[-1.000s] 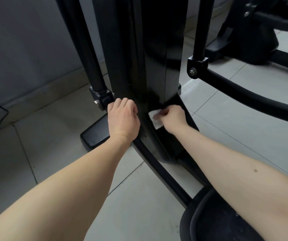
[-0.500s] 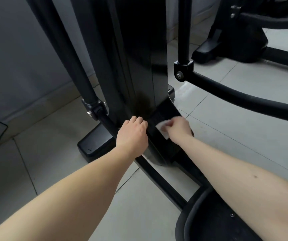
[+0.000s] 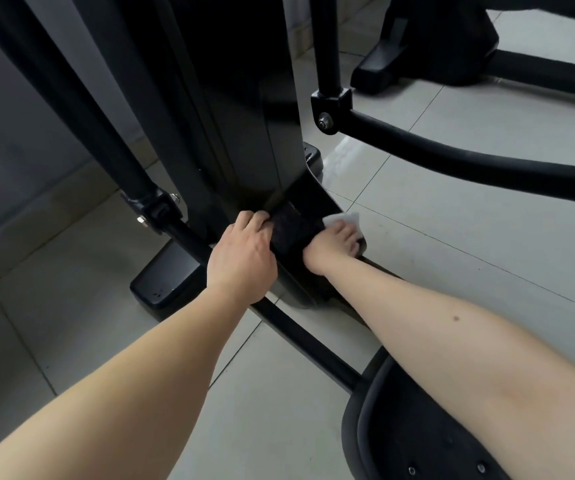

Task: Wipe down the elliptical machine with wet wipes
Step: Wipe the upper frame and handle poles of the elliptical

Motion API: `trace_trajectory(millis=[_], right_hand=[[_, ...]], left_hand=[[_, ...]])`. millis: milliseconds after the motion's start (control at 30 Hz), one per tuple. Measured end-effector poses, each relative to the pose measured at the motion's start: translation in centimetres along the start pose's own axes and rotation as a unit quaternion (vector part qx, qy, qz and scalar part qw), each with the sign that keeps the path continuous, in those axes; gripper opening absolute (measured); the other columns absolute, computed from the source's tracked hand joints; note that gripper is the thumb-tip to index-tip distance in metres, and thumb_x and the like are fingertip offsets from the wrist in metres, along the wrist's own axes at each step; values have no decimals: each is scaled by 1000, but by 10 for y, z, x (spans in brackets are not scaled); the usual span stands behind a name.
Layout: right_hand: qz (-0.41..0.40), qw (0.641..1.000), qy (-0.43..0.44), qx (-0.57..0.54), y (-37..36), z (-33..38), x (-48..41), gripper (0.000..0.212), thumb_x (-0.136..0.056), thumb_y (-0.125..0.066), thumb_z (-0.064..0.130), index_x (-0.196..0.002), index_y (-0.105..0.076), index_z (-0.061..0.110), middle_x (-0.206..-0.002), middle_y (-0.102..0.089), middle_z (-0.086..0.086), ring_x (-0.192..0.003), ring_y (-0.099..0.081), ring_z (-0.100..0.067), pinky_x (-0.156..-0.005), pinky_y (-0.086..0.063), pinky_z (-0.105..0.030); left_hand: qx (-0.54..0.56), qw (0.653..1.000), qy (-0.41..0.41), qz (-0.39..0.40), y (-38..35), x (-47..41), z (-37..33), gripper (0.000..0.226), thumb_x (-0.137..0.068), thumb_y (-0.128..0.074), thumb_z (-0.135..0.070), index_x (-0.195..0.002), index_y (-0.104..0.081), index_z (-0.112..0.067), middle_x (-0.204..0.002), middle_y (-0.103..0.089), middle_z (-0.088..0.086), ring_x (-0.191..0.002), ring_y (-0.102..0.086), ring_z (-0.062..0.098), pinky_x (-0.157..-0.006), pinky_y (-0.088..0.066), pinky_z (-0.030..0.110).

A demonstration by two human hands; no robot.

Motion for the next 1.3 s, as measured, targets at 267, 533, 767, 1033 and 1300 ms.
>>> trace_trajectory(millis=[267, 533, 767, 1033, 1300], right_hand=[[-61, 972, 222, -42, 29, 55, 6, 95, -93, -60, 14, -163, 3, 16, -169, 2, -15, -156, 3, -35, -128, -12, -50], [-15, 992, 116, -40, 14, 42, -20, 92, -100, -52, 21, -159, 15, 1, -167, 20, -20, -155, 19, -37, -128, 0, -46], [46, 985, -108, -129, -2, -28, -27, 73, -106, -39, 20, -160, 8, 3, -169, 6, -19, -157, 4, -36, -128, -3, -46], [-1, 979, 205, -17, 2, 69, 11, 92, -100, -50, 27, -159, 16, 1, -166, 23, -21, -153, 24, -38, -127, 3, -49], [96, 972, -146, -158, -33, -30, 4, 82, -107, -42, 28, -158, 16, 2, -166, 15, -27, -154, 9, -44, -125, -1, -51]], left_hand=[[3, 1000, 3, -3, -2, -2, 2, 53, -91, -44, -17, -141, -58, -12, -146, -53, -3, -136, -36, 18, -108, -44, 35], [9, 1000, 3, -10, -1, -1, 1, 51, -86, -43, -22, -131, -66, -11, -140, -58, -3, -132, -42, 19, -104, -48, 36], [13, 1000, 3, -8, -1, -1, 0, 49, -85, -48, -20, -130, -65, -11, -140, -58, -3, -132, -42, 19, -103, -49, 35], [15, 1000, -5, -19, 3, -1, -2, 49, -87, -49, -17, -132, -65, -11, -137, -60, -2, -130, -44, 19, -106, -47, 35], [28, 999, -3, -23, 1, -1, 0, 46, -85, -54, -13, -130, -66, -7, -137, -60, -1, -131, -44, 20, -103, -49, 38]])
Point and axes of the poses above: each hand's wrist, its own x-axis away from the middle knuckle, its own y-axis out of the back of the hand, z = x × y, the point moved 7 cm from there along -x, towards the middle knuckle
